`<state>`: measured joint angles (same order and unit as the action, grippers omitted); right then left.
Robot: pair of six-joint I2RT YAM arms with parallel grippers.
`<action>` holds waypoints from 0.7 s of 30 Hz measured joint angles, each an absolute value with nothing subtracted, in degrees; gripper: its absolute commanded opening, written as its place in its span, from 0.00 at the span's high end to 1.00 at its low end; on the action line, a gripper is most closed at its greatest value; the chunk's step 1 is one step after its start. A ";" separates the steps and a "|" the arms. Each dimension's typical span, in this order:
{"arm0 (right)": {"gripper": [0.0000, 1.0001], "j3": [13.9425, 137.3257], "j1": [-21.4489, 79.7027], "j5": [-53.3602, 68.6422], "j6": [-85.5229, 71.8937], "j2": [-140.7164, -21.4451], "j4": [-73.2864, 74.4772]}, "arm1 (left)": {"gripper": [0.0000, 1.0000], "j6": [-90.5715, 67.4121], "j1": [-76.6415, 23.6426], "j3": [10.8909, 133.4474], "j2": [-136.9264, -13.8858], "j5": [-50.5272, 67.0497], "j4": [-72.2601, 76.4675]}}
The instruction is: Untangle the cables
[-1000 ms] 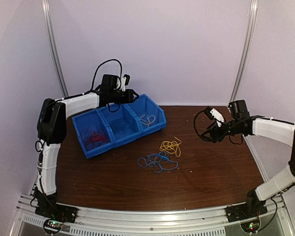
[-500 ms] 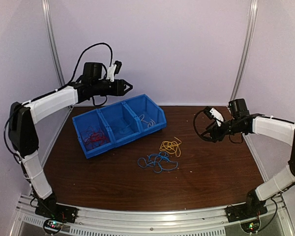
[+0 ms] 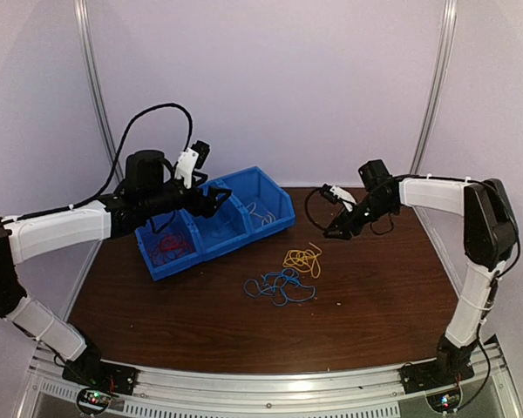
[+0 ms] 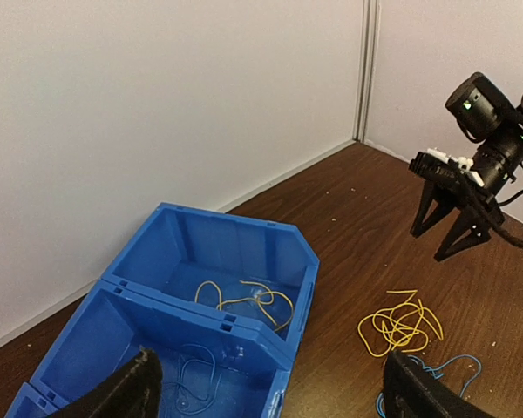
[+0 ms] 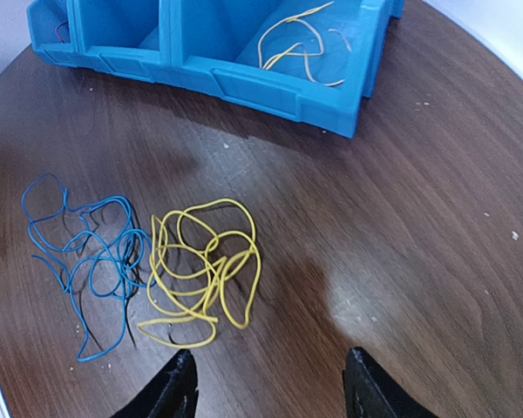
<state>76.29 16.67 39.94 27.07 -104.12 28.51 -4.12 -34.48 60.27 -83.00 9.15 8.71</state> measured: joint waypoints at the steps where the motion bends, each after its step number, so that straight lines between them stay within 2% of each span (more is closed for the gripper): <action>1: 0.42 78.41 17.82 39.53 27.29 -106.41 29.76 | 0.11 -3.90 -34.30 60.27 -83.07 9.08 8.73; 6: 0.45 86.50 22.46 37.39 28.12 -116.18 34.54 | 0.13 -4.01 -34.17 60.29 -83.05 9.04 8.99; 10: 0.54 89.45 23.90 35.94 28.05 -120.44 37.30 | 0.14 -4.75 -34.17 60.34 -83.02 10.09 8.91; 21: 0.55 89.54 23.70 33.80 27.70 -120.99 38.87 | 0.19 -6.72 -34.17 60.69 -82.98 16.12 8.93</action>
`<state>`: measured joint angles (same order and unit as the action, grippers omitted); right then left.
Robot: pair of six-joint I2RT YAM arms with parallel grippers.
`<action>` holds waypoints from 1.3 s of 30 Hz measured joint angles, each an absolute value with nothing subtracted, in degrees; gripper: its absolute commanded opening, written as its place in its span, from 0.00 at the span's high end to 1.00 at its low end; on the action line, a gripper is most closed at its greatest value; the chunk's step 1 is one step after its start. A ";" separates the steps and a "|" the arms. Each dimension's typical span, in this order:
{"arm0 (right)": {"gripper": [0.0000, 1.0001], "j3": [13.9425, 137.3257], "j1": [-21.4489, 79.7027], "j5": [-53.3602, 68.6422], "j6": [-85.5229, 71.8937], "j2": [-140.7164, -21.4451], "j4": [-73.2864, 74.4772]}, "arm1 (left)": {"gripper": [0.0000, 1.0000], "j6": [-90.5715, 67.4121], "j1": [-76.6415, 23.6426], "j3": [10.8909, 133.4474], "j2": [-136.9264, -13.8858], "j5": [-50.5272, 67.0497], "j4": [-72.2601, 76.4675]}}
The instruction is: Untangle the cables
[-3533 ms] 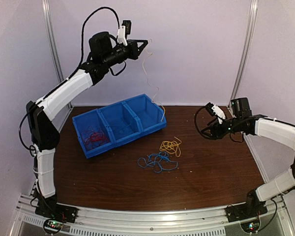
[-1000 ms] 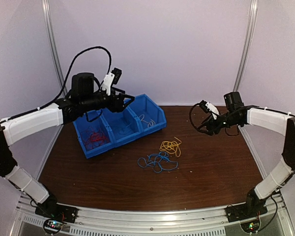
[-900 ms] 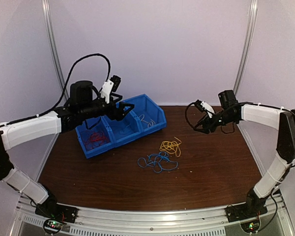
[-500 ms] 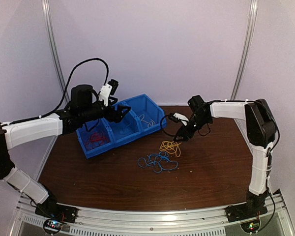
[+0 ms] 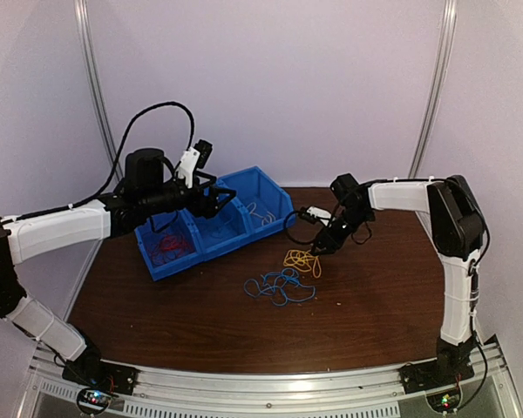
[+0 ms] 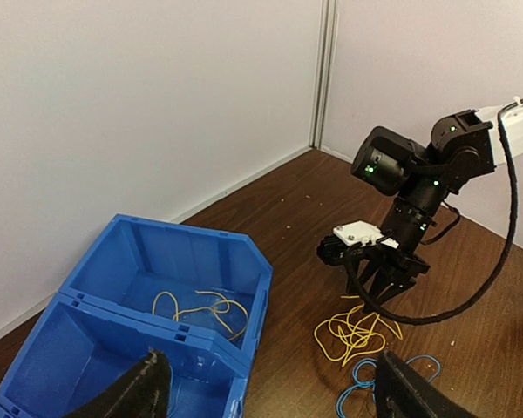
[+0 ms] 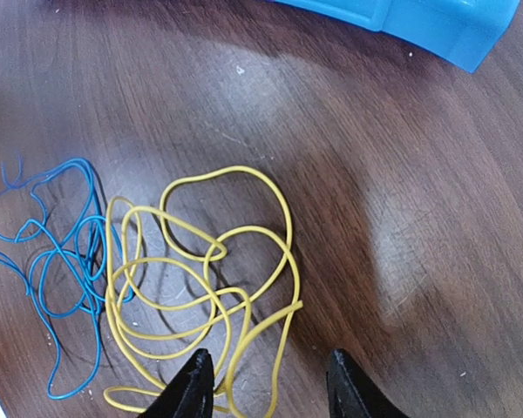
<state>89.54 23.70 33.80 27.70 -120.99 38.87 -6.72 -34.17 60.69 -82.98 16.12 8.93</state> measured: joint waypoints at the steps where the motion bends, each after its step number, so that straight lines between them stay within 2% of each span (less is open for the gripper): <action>1: 0.55 88.99 23.70 33.74 27.62 -120.60 38.74 | 0.19 -6.83 -34.17 60.75 -82.98 16.45 8.91; 18: 0.58 87.35 23.70 33.63 26.30 -117.05 37.60 | 0.22 -7.81 -34.17 61.23 -84.62 19.16 8.95; 27: 0.70 87.37 23.70 33.63 25.39 -117.05 37.45 | 0.23 -7.88 -34.17 61.30 -84.66 19.35 8.95; 36: 0.75 87.42 23.70 33.65 25.23 -117.43 37.45 | 0.23 -7.88 -34.17 61.32 -84.84 19.59 8.93; 39: 0.82 87.42 23.70 33.65 25.21 -117.60 37.45 | 0.23 -7.88 -34.17 61.32 -84.97 19.77 8.91</action>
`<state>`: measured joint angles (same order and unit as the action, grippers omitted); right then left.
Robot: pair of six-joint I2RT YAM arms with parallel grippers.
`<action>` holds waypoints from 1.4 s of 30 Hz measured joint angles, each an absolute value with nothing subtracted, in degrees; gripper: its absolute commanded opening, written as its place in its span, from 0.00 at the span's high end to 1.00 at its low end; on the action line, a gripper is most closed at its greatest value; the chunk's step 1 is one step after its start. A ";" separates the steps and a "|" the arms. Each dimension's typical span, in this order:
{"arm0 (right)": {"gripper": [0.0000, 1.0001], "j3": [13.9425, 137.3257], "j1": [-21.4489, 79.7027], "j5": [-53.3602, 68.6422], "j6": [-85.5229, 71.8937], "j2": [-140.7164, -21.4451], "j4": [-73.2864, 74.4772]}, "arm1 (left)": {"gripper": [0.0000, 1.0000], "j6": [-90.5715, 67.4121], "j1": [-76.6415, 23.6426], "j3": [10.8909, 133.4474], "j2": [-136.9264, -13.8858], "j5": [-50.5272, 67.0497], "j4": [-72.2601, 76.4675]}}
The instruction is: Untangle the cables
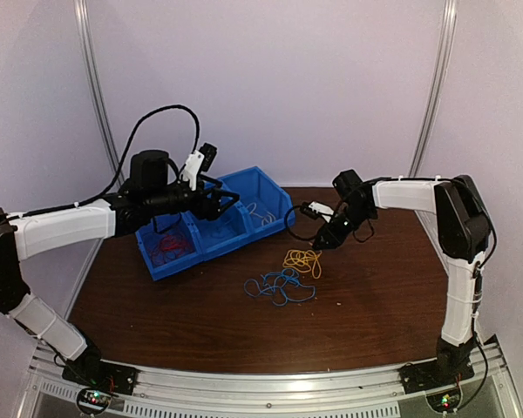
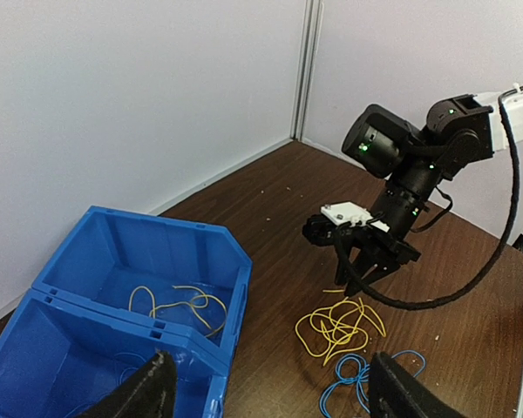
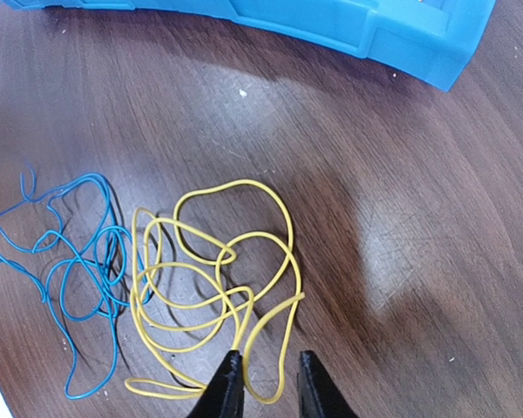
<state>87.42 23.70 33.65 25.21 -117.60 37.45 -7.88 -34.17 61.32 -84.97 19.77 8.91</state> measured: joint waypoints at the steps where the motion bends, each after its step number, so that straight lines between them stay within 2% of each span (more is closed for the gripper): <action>1: 0.86 87.44 23.70 33.65 25.21 -117.64 37.45 | 0.23 -7.88 -34.17 61.36 -85.06 19.81 8.88; 4: 0.97 87.50 23.70 33.74 25.06 -117.67 37.43 | 0.24 -7.88 -34.17 61.41 -85.25 19.90 8.91; 6: 1.00 87.53 23.70 33.85 25.12 -117.67 37.43 | 0.24 -7.88 -34.17 61.41 -85.41 19.97 8.91; 12: 1.00 87.53 23.70 34.79 25.26 -116.46 38.00 | 0.26 -7.84 -34.22 61.41 -85.82 20.45 8.99; 17: 1.00 87.66 23.70 36.53 25.32 -108.51 40.45 | 0.26 -7.09 -35.38 61.41 -86.52 21.37 9.41; 27: 1.00 89.73 23.75 41.10 25.26 -94.19 42.78 | 0.25 -4.80 -45.98 60.16 -90.96 21.41 14.28; 34: 1.00 89.73 23.94 43.05 24.73 -91.11 43.11 | 0.26 -10.59 -50.65 57.95 -97.12 18.15 27.79; 39: 1.00 89.73 24.05 43.90 23.88 -88.95 43.18 | 0.35 -14.37 -53.54 57.56 -104.05 13.69 36.58; 42: 1.00 89.73 24.12 44.21 23.73 -87.92 43.35 | 0.36 -15.03 -54.37 57.39 -106.98 11.40 39.13</action>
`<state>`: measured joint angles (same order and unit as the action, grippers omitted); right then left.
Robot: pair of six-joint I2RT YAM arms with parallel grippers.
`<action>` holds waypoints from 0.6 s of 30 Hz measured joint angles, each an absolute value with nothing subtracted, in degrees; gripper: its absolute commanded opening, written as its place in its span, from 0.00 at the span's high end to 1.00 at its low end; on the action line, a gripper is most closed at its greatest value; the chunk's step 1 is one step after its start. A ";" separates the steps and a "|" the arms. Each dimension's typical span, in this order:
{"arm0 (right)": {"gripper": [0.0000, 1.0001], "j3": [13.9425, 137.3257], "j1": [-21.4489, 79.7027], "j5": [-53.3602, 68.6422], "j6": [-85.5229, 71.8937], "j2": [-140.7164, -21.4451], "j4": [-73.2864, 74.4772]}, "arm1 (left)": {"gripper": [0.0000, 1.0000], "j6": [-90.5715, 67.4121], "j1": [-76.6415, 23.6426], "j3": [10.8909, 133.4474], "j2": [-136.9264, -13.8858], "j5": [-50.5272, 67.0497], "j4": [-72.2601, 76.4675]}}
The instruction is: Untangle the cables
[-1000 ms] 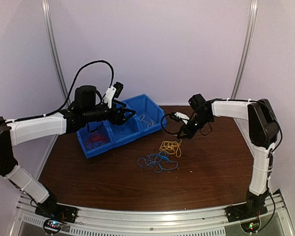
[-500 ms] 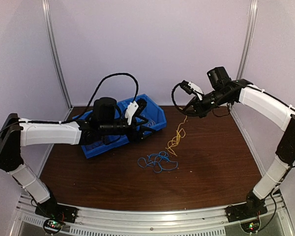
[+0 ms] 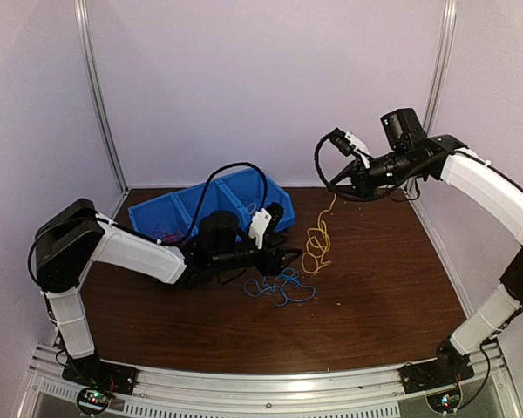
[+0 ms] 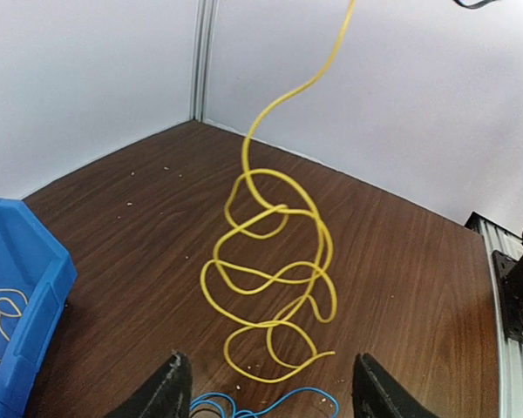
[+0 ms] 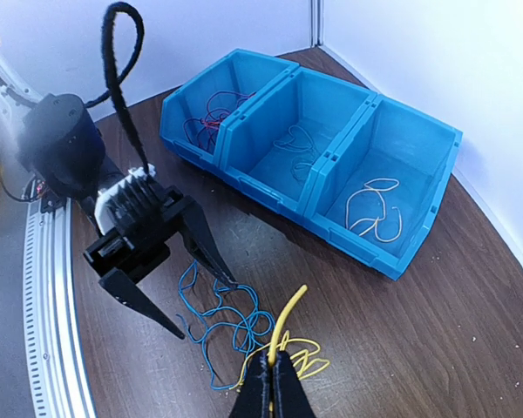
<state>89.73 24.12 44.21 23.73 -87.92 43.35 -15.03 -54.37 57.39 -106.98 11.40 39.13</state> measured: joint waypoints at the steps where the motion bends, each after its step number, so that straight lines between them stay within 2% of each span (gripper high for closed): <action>1: 1.00 89.73 24.14 44.36 23.68 -87.55 43.48 | 0.35 -15.09 -54.37 57.36 -107.53 10.70 39.57; 7: 1.00 89.34 24.21 45.25 23.55 -85.32 43.77 | 0.29 -15.11 -54.26 57.89 -109.08 9.43 42.39; 13: 1.00 89.17 24.56 46.28 23.57 -83.44 43.97 | 0.28 -14.46 -54.22 63.57 -115.37 11.38 43.59; 18: 1.00 89.14 24.69 46.57 23.59 -83.20 44.12 | 0.35 -14.31 -53.93 68.12 -118.85 13.19 43.75</action>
